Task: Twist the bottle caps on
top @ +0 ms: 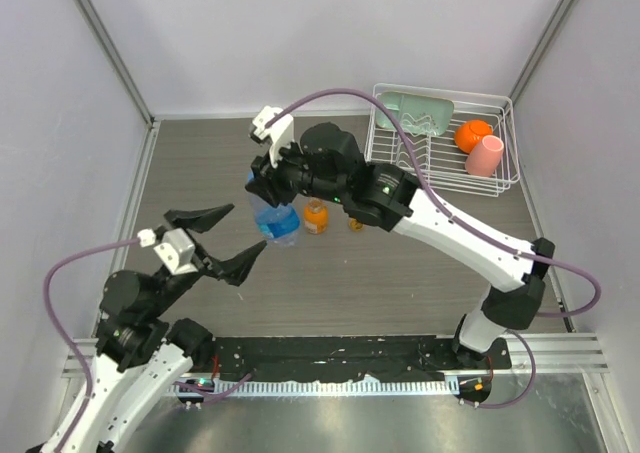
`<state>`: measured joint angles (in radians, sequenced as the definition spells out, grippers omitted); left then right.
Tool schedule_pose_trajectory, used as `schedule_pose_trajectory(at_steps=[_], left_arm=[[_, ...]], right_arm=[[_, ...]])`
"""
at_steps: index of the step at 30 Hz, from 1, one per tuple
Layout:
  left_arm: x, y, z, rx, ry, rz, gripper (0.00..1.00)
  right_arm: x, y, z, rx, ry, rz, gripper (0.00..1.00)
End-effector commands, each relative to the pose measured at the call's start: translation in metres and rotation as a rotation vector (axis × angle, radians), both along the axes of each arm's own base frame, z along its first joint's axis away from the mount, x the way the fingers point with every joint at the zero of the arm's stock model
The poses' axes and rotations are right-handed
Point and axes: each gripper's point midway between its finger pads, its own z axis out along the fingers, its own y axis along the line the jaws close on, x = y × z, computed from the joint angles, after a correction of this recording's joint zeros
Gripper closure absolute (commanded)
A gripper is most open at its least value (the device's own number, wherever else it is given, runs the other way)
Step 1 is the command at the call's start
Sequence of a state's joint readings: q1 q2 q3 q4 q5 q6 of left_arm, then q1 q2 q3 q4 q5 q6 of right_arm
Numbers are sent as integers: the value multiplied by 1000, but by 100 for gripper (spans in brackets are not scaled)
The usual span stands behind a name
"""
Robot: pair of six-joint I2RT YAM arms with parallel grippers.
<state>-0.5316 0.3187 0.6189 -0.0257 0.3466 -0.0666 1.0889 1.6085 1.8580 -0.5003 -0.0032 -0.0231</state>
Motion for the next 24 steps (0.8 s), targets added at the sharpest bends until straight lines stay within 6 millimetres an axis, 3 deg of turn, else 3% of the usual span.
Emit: schedule_pose_trajectory(at_steps=[1, 3, 4, 6, 7, 9, 10, 11, 13, 17, 24], left_arm=[[-9, 46, 24, -5, -87, 205, 0], [-10, 79, 44, -58, -118, 361, 0], [-7, 94, 50, -84, -118, 437, 0], [-4, 121, 67, -135, -112, 574, 0], [-3, 127, 71, -143, -106, 603, 0], [-5, 137, 80, -166, -89, 645, 0], [-3, 138, 81, -168, -76, 656, 0], [-4, 138, 80, -159, -64, 652, 0], [-9, 138, 87, -189, -62, 634, 0], [-12, 139, 90, -199, -50, 630, 0], [-7, 138, 87, -209, -12, 637, 0]], right_arm=[[55, 21, 13, 76, -93, -106, 99], [75, 30, 10, 116, -89, -126, 99], [88, 46, 3, 149, -96, -120, 99], [104, 60, 0, 200, -104, -129, 99], [115, 78, -9, 233, -119, -123, 99], [123, 99, -9, 288, -113, -88, 99], [126, 109, -6, 316, -127, -75, 99], [133, 126, -24, 319, -118, -57, 99], [139, 139, -21, 397, -131, -48, 99], [150, 166, -45, 442, -115, -23, 99], [143, 186, -81, 394, -144, -6, 99]])
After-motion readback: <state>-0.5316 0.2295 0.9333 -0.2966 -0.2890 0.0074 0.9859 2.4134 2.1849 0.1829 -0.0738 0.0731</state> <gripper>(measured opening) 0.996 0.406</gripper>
